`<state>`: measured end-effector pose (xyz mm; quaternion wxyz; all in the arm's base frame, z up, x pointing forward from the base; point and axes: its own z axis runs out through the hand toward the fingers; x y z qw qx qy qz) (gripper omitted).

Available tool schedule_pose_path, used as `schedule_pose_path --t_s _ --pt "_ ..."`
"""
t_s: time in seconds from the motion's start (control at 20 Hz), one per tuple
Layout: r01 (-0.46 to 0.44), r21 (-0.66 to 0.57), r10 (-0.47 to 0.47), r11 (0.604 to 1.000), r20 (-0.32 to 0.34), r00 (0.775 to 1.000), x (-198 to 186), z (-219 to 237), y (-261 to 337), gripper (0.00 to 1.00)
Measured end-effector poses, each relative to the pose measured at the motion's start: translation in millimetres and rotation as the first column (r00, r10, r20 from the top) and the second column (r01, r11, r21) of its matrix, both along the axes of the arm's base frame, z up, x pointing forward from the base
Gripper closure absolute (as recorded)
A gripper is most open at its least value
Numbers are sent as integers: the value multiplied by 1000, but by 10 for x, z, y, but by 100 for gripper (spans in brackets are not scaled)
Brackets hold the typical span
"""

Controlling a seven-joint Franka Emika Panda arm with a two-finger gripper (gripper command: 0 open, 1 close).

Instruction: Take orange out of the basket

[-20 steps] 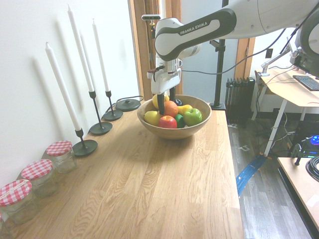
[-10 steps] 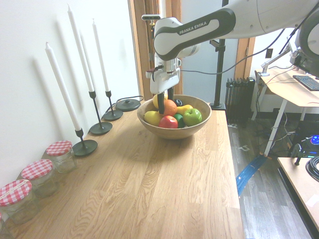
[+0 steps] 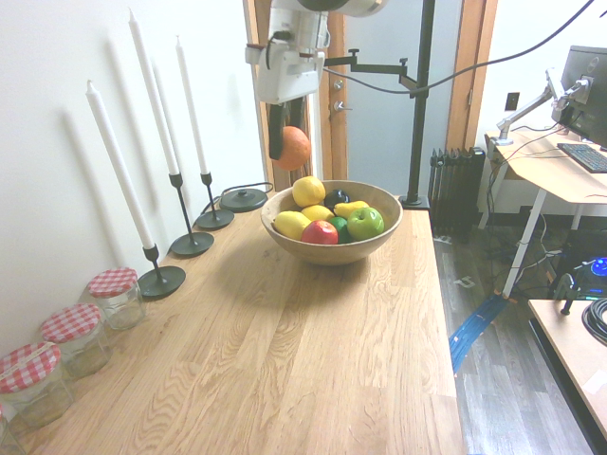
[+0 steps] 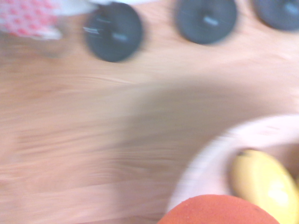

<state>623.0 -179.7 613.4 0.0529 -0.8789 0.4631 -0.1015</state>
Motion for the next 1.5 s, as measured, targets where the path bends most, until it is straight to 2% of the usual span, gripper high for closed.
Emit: schedule_pose_path --t_s 0.25,0.45,1.1,1.45,1.5 --pt "-99 -29 98 995 -34 995 189 -248 1189 100" --pt "-137 -44 133 990 -76 988 202 -680 1796 100" --pt "-94 -54 85 994 -153 985 -25 -2380 2132 100" --pt "-78 -52 68 996 -166 984 -81 -2547 2121 100" --pt "-77 -51 67 996 -167 984 -84 -2552 2121 0"
